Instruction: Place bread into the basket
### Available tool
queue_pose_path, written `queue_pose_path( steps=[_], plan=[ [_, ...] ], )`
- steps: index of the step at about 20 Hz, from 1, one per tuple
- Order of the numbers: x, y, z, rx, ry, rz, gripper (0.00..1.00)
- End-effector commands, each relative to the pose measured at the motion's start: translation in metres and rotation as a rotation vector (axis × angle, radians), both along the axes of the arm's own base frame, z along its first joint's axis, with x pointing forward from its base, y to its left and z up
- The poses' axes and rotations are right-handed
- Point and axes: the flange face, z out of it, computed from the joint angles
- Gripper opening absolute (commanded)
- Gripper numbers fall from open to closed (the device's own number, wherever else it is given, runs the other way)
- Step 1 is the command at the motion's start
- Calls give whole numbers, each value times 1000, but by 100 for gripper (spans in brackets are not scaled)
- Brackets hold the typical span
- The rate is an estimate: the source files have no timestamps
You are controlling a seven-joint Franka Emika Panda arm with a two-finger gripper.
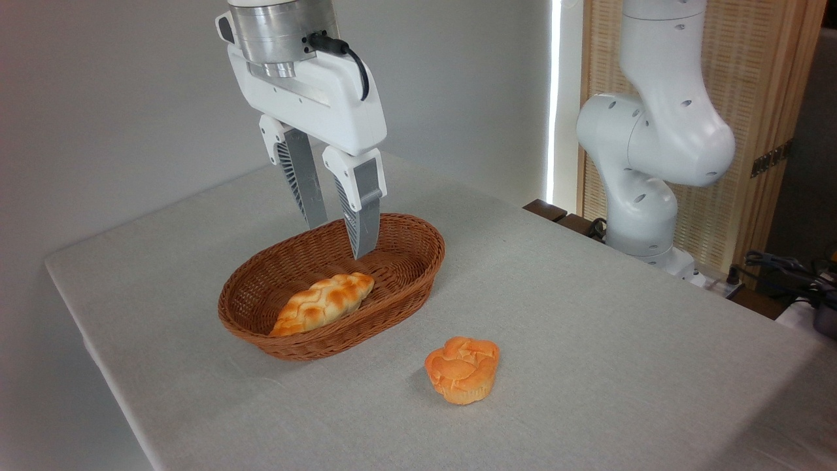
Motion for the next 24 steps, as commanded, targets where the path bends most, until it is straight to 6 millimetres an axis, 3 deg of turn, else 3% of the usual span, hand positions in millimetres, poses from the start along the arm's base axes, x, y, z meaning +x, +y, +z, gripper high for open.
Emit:
queue_pose_path(
  steps=[1, 5, 11, 15, 18, 24],
  plan=[
    [-7, 6, 4, 7, 5, 5, 100],
    [-20, 10, 2, 6, 15, 10, 100],
    [-62, 16, -10, 2, -40, -13, 100],
    [-94, 54, -17, -9, -66, -85, 100],
    [-112, 74, -39, 52, -63, -143, 100],
    [-108, 70, -97, 74, -107, -209, 100]
  ],
)
